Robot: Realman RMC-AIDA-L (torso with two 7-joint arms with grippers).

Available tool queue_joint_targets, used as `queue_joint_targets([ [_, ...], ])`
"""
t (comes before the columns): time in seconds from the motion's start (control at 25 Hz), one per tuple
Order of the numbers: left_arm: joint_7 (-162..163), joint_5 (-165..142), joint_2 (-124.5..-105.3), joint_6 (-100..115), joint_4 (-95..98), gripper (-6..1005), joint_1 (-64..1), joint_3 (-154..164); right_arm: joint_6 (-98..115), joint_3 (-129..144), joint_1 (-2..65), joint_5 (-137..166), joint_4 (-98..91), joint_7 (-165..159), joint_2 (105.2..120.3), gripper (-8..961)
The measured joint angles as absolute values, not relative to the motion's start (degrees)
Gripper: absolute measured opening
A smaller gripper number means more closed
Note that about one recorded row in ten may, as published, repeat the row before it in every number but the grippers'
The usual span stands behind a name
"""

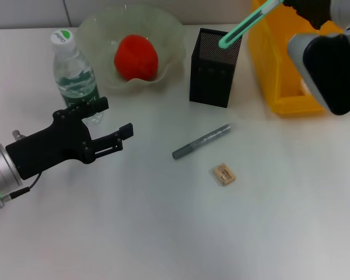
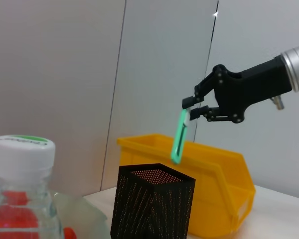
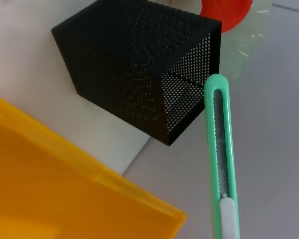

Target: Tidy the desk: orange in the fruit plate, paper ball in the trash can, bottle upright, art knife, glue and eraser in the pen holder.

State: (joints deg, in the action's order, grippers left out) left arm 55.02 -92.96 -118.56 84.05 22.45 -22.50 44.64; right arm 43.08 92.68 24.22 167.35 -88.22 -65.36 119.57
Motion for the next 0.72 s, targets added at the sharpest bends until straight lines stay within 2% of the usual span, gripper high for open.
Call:
queue_joint_targets([
  [0.16,54.85,-92.98,-118.56,83.98,22.35,859,-22.34,44.65,28.26,95.53,23.08,167.34,-81.74,-58.23,119.60,189],
  [0.72,54.11,-92.98,-118.66,83.83,21.59,859,-22.00,44.24,9.94,100.19,22.56,167.25,-71.57,-46.76,119.54,193],
])
